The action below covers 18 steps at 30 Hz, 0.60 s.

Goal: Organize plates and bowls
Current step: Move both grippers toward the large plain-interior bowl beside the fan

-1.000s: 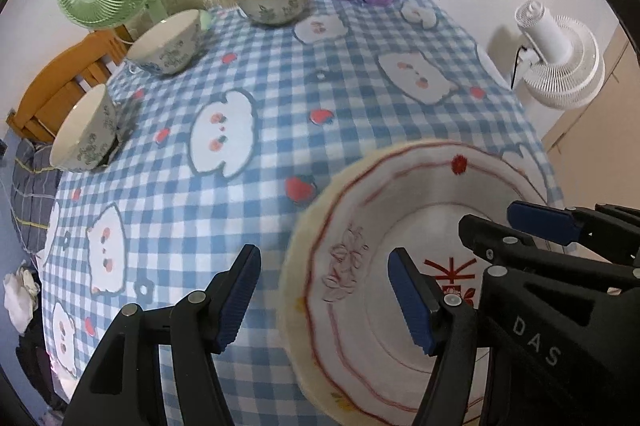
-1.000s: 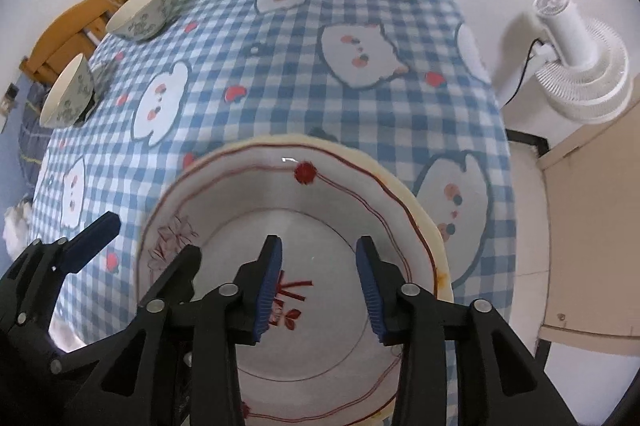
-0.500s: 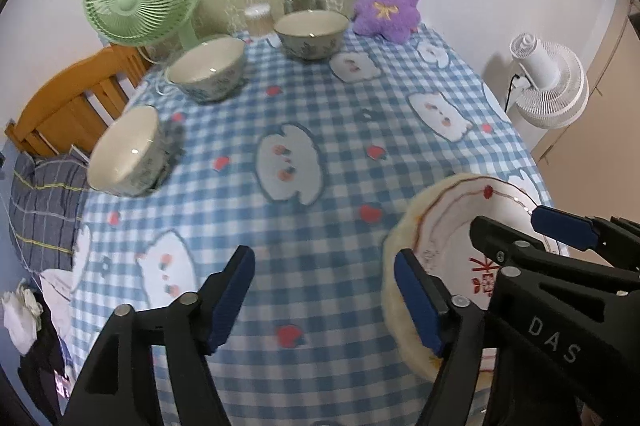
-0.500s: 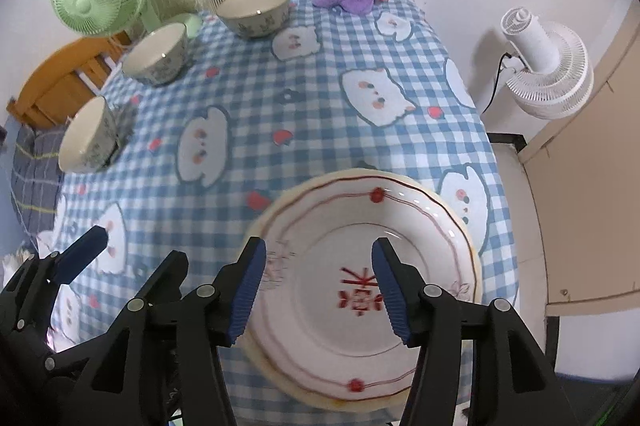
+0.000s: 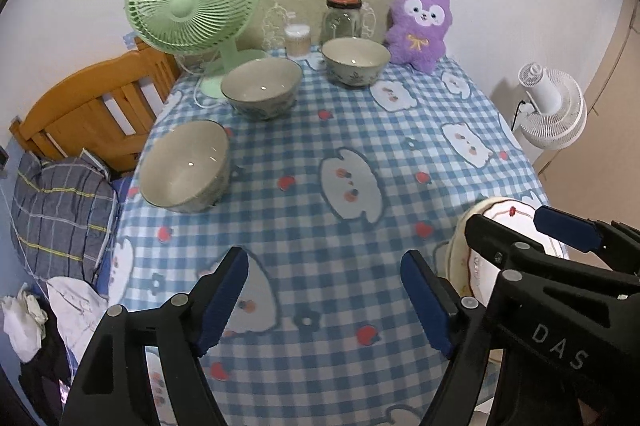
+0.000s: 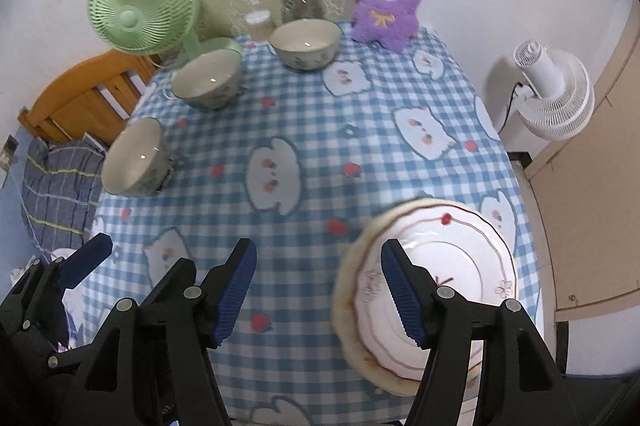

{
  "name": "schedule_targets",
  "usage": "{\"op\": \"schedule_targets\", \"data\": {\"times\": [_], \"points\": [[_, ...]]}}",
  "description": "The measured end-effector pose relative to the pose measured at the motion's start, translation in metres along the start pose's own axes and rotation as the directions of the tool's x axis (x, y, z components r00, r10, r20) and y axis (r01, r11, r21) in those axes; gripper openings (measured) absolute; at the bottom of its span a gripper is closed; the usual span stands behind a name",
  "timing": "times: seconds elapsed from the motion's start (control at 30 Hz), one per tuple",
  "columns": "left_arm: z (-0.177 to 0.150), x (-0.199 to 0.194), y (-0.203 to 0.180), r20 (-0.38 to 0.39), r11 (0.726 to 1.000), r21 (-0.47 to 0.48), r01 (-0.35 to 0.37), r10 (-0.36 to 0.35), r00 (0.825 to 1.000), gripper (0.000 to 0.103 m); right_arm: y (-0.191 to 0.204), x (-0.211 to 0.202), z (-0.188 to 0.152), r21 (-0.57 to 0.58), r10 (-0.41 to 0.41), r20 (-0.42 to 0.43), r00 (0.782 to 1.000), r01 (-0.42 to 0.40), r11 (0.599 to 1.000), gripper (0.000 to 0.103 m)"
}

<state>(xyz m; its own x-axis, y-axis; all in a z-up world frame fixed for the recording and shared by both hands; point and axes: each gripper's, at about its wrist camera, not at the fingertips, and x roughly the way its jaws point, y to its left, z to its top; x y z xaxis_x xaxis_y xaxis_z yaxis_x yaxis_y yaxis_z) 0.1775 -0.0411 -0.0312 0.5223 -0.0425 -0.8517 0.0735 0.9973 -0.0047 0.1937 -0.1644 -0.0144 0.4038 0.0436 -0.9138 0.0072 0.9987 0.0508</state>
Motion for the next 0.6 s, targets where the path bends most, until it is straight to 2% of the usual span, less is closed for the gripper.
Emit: {"op": "schedule_targets", "data": {"times": [0.27, 0.37, 0.6], "points": [[0.012, -0.013, 0.034, 0.022, 1.000, -0.010, -0.017, 0.018, 1.000, 0.080, 0.038, -0.018, 0.008, -0.012, -0.021, 0.057, 0.998, 0.022, 1.000, 0.068], [0.016, -0.016, 0.047, 0.026, 1.000, -0.013, -0.001, 0.001, 1.000, 0.080, 0.050, -0.022, 0.012, -0.017, -0.030, 0.076, 0.997, 0.031, 0.999, 0.068], [0.024, -0.014, 0.075, 0.030, 1.000, -0.028, -0.012, 0.012, 0.999, 0.080, 0.081, -0.017, 0.026, -0.051, -0.026, 0.083, 0.996, 0.030, 0.998, 0.069]]}}
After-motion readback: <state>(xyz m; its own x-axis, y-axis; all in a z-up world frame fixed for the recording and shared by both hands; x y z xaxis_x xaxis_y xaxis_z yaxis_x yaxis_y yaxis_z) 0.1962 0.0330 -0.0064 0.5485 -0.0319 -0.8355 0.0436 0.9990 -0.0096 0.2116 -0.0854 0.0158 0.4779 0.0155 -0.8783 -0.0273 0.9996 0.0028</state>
